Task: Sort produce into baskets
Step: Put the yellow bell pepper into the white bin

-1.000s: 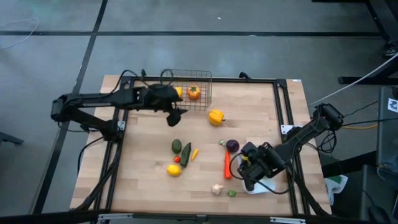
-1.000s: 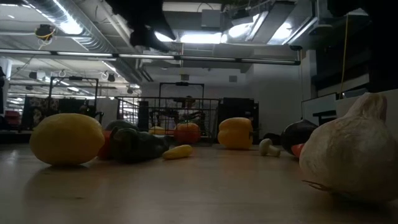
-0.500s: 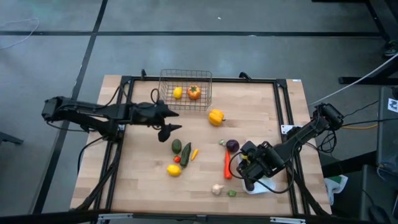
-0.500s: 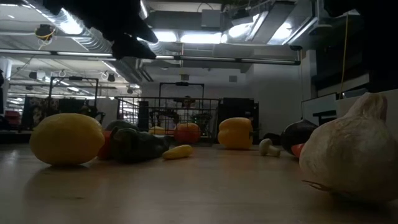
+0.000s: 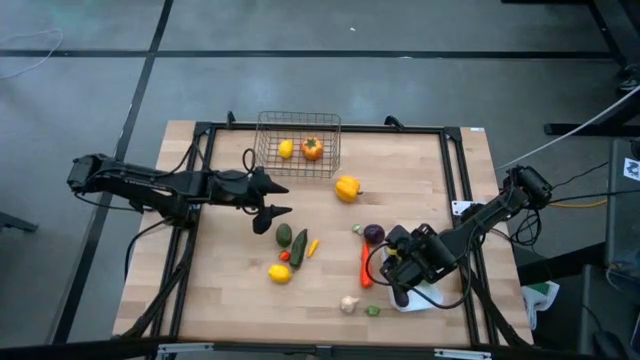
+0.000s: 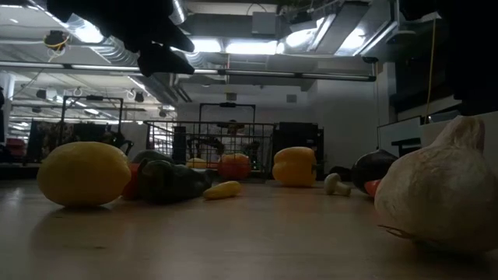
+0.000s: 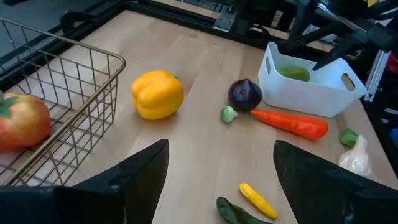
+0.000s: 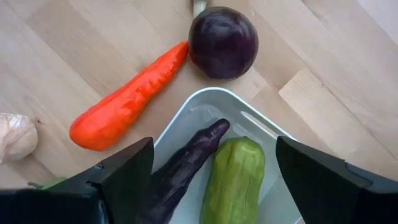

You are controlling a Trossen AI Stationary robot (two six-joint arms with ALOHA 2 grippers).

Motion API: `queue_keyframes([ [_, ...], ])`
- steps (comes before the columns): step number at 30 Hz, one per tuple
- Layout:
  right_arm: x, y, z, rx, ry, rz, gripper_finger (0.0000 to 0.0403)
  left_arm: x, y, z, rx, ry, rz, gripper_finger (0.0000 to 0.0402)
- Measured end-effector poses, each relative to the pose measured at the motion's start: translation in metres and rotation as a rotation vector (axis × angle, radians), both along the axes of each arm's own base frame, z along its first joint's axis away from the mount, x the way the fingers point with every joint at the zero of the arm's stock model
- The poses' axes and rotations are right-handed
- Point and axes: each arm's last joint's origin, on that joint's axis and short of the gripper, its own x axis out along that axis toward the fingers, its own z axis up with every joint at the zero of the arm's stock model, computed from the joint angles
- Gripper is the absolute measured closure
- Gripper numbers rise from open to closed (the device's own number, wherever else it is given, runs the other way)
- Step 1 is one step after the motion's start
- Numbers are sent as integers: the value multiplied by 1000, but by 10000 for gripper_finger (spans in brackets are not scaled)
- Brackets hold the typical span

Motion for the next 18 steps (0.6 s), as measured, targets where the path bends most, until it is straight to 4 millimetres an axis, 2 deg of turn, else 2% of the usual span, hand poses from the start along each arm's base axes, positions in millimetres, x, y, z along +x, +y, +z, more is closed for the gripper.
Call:
queue_keyframes([
  [18,1,1,0,4,-7,22,65,1,-1,2,71,-26,-38,116],
])
